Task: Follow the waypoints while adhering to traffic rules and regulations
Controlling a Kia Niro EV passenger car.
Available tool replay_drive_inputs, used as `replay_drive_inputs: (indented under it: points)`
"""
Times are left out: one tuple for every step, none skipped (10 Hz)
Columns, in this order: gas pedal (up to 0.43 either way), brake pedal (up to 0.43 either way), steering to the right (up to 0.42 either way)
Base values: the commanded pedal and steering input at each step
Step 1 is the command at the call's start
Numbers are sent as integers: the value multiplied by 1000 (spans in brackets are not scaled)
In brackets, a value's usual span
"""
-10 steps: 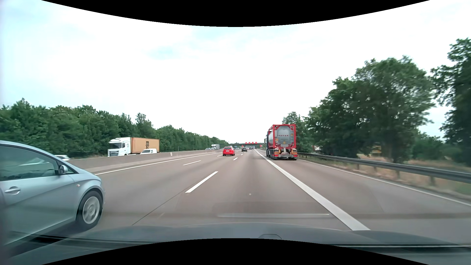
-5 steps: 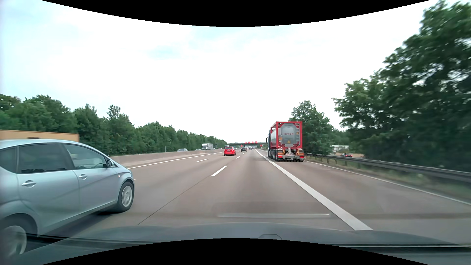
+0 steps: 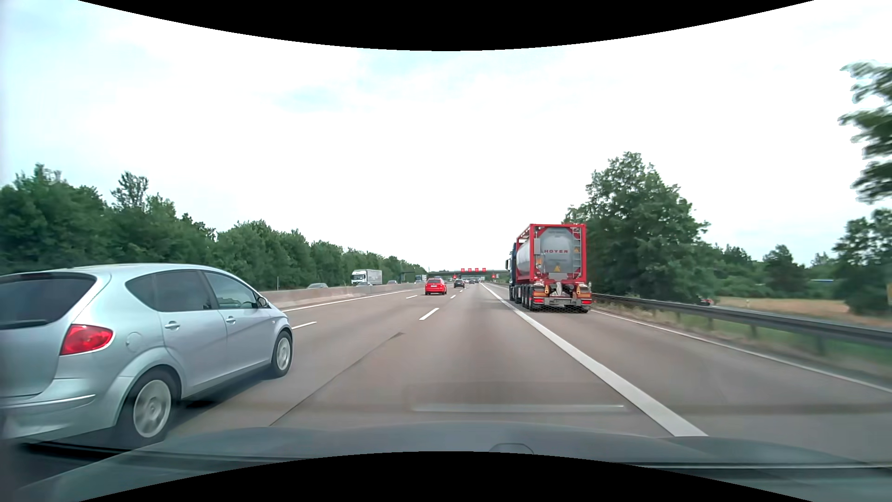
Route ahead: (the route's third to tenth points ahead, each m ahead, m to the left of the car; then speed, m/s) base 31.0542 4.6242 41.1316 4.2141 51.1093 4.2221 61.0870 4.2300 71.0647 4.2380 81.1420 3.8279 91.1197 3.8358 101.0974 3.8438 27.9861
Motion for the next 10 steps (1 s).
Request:
replay_drive_inputs:
  points:
    - [157,0,-1]
    - [157,0,-1]
    - [157,0,-1]
    - [157,0,-1]
    - [157,0,-2]
    - [157,0,-1]
    - [157,0,-2]
    - [157,0,-1]
    - [157,0,-2]
    - [157,0,-2]
